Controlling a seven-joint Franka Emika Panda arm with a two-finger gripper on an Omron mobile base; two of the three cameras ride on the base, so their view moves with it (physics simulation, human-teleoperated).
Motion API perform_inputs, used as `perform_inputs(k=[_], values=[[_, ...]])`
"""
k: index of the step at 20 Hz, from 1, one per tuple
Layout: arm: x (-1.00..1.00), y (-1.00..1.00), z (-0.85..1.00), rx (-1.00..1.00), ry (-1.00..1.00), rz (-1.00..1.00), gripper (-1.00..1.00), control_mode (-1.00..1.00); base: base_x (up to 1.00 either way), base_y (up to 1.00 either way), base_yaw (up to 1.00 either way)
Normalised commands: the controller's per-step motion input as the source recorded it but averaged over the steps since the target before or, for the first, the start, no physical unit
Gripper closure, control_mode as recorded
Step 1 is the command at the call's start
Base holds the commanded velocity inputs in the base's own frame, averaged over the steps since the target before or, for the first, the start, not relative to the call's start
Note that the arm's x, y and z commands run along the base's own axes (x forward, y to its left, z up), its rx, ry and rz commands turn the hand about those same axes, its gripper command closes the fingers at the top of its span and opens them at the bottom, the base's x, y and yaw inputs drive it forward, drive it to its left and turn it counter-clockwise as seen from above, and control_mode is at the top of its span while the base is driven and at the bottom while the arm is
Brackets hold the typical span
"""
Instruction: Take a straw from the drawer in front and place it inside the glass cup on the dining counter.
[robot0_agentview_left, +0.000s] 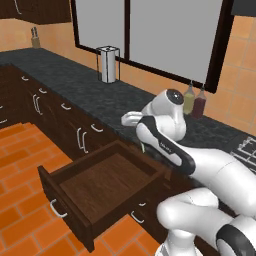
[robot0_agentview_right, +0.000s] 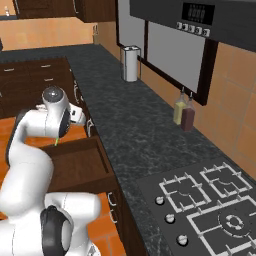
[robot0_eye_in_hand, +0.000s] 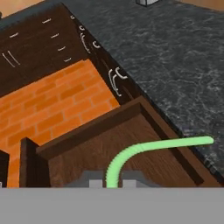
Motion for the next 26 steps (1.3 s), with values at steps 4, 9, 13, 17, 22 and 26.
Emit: perform_inputs(k=[4, 9, 13, 17, 22, 26], values=[[-0.14, -0.17, 0.00, -0.25, 0.00, 0.00, 1.00, -1.00, 0.00, 0.00, 0.00], [-0.02, -0.08, 0.00, -0.10, 0.02, 0.00, 1.00, -1.00, 0.00, 0.00, 0.00], [-0.05, 0.00, 0.00, 0.00, 0.02, 0.00, 1.00, 1.00, -0.43, 0.00, 0.00], [0.00, 0.00, 0.00, 0.00, 0.00, 0.00, 1.00, 1.00, -1.00, 0.08, 0.00], [0.00, 0.00, 0.00, 0.00, 0.00, 0.00, 1.00, 1.00, -1.00, 0.76, 0.07], [0.00, 0.00, 0.00, 0.00, 0.00, 0.00, 1.00, 1.00, -0.84, 1.00, 0.41]])
